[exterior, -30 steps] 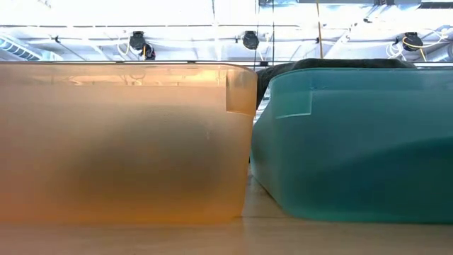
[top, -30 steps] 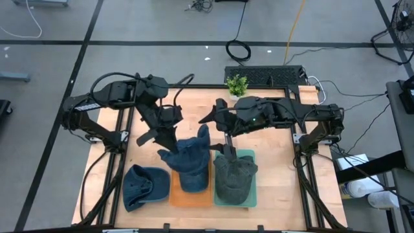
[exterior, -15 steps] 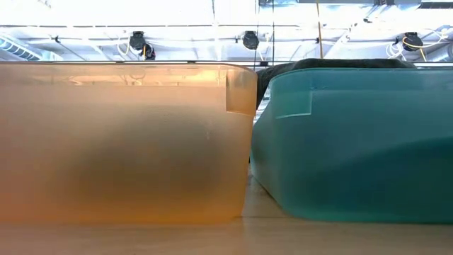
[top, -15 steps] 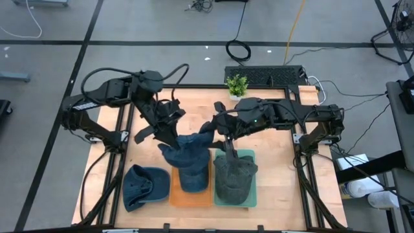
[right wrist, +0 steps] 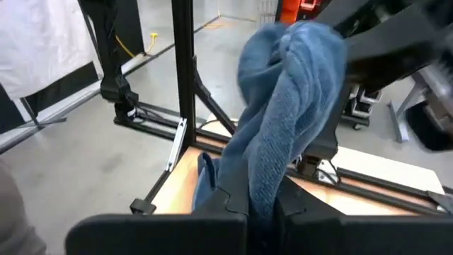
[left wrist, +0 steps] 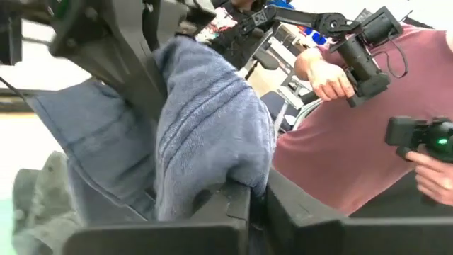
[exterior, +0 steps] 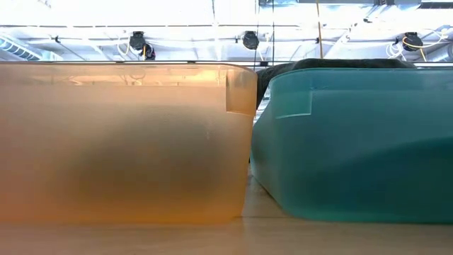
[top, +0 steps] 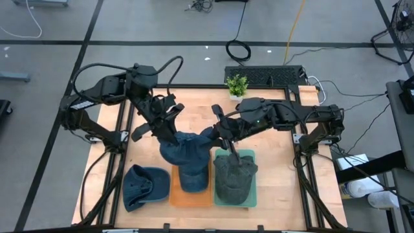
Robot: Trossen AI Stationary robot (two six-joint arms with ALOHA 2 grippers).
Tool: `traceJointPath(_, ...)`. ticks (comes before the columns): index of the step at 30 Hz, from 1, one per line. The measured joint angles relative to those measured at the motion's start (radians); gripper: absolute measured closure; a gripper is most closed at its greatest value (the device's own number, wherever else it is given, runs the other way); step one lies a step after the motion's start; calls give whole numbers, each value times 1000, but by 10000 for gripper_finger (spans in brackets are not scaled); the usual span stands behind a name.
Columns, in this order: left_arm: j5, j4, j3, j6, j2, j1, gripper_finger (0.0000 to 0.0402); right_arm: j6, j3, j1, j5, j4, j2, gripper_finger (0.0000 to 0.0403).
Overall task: Pick & Place hat
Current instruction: Put the top blue cap into the orange bin
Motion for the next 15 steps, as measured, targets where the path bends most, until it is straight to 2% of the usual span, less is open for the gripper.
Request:
traceJointPath(10, -124, 43, 0, 121, -41, 57, 234, 26, 0, 14, -27, -38, -26, 402)
traceJointPath(15, -254, 48, 0, 187, -40, 37, 188, 27, 0, 8, -24, -22, -16, 402)
